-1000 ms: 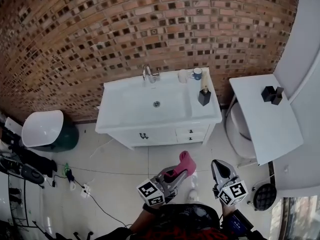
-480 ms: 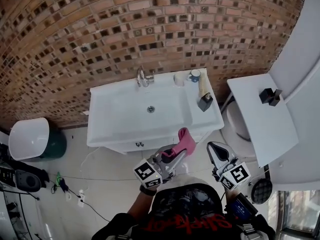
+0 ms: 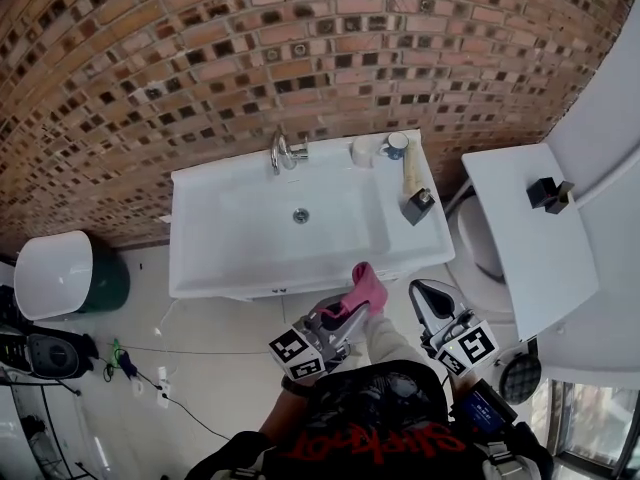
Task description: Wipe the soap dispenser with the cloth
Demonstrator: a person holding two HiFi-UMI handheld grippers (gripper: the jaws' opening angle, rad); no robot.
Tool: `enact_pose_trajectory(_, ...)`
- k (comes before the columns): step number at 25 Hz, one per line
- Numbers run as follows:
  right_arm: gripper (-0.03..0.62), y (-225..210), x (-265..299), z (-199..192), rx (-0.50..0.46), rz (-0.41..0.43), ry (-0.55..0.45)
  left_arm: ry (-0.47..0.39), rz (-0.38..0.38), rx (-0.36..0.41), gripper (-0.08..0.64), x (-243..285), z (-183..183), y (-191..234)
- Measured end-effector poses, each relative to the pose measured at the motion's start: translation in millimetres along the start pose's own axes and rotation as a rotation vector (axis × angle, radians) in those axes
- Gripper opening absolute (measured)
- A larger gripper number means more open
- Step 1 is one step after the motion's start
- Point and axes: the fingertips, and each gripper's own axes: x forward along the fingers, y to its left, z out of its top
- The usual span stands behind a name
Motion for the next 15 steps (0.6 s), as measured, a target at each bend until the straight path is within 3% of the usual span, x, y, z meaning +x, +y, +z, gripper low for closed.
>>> enact_pose_trajectory(5,0.002,-54.4,18.3,-14.2,0.125,-0.008,0.015,0.014,0.032,0.090,0.041,31.2,17.9,25.4)
enact_pose_trajectory(10,0.002,-107.6,38.7,-1.4,0.113,-0.006,0.015,0.002,0.053,0.036,0.041,81.8,36.1,54.2)
enact_pose_trajectory(15,0.002,-159.3,37.9,-17.4,0.189,-0.032,0.037,0.017,0.087,0.051,0.041,133.2,45.2,76.1)
